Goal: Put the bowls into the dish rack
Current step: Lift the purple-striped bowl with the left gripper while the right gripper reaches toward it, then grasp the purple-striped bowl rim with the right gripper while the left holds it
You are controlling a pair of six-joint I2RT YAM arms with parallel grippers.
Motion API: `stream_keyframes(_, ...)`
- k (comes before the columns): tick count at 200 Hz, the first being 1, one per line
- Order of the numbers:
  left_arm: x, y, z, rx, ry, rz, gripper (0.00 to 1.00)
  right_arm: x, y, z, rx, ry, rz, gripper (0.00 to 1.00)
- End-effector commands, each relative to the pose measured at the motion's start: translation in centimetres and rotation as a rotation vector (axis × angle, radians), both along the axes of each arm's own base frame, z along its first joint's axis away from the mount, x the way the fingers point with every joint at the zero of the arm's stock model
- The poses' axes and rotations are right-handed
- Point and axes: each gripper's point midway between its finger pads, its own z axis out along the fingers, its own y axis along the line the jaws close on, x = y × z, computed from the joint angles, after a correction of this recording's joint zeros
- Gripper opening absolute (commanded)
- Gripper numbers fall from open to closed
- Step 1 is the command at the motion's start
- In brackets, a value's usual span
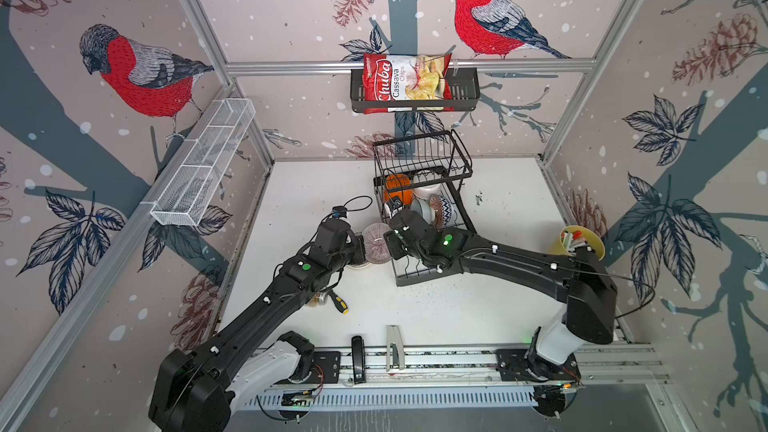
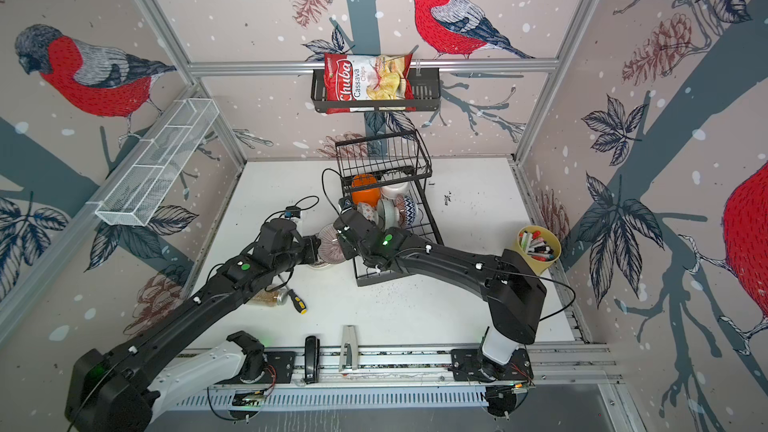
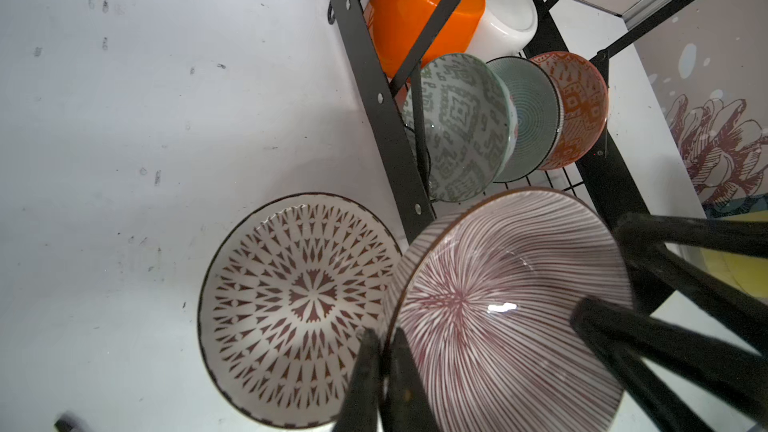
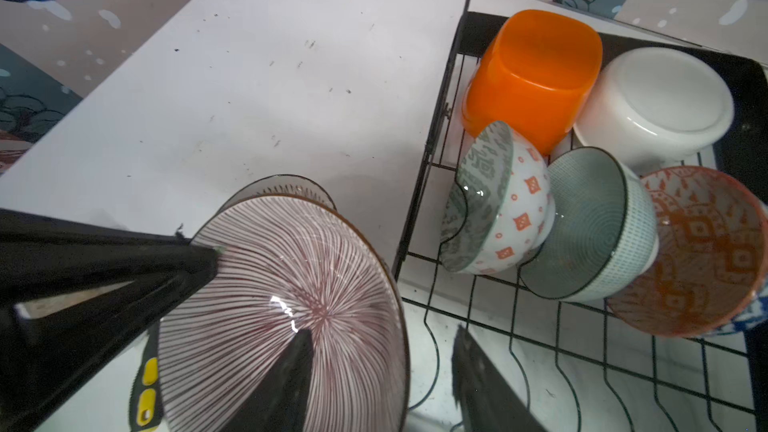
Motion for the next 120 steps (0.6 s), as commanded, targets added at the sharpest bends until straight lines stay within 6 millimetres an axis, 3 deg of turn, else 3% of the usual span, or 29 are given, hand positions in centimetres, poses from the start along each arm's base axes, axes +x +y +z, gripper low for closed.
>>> stream_keyframes(1, 1.4, -1.1, 2.2, -0.057, -0.077, 0.007, 0.0, 0.7, -1.2, -0.2, -0.032, -0.021, -0.073, 0.51)
stream_keyframes(120, 2.0, -5.4, 2.3, -0.067, -0.061, -0.062, 0.0, 1.2, -5.0, -0.7, -0.069, -0.035, -0.163, 0.29)
